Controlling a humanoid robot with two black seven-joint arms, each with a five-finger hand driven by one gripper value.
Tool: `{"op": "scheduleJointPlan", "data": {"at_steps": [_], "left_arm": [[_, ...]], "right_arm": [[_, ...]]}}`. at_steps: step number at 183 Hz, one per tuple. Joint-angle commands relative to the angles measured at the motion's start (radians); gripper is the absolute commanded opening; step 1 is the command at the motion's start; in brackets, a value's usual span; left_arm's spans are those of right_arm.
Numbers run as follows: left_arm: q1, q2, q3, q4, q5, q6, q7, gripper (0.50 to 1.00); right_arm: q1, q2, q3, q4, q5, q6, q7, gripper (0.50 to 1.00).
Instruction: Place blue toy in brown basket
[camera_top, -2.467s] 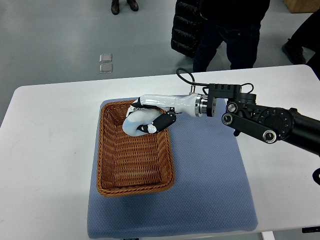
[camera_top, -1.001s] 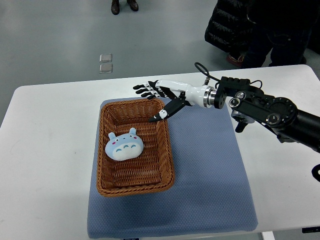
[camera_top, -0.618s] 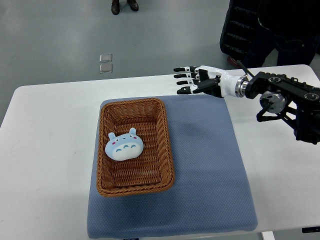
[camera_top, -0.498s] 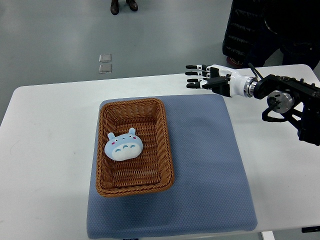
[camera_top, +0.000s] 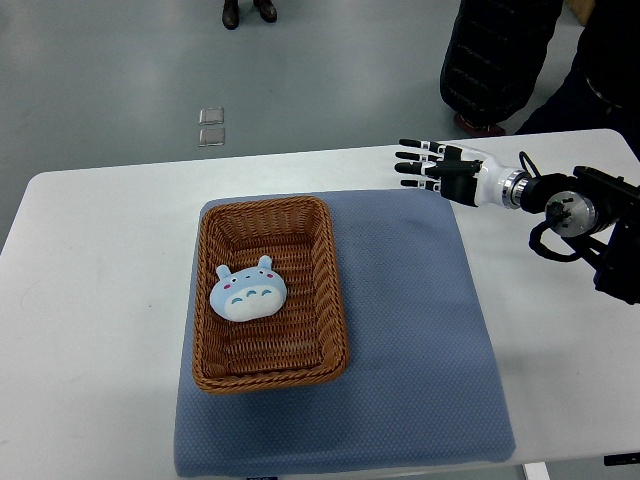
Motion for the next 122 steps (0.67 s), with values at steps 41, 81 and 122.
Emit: {"op": "scheduleJointPlan", "data": {"at_steps": [41, 81, 122], "left_arm": [[0.0, 0.0, 0.0, 0.0, 0.0, 0.002, 0.0, 1.0], [0.0, 0.0, 0.0, 0.0, 0.0, 0.007, 0.0, 1.0], [0.0, 0.0, -0.001, 0.001, 0.0, 0.007, 0.001, 1.0]], "right_arm": [[-0.002, 0.002, 0.022, 0.0, -0.002, -0.008, 0.011, 0.911], [-0.014, 0.028, 0.024, 0.0, -0.005, -0.006, 0.011, 0.913], [-0.02, 0.029, 0.024, 0.0, -0.003, -0.006, 0.011, 0.913]]}}
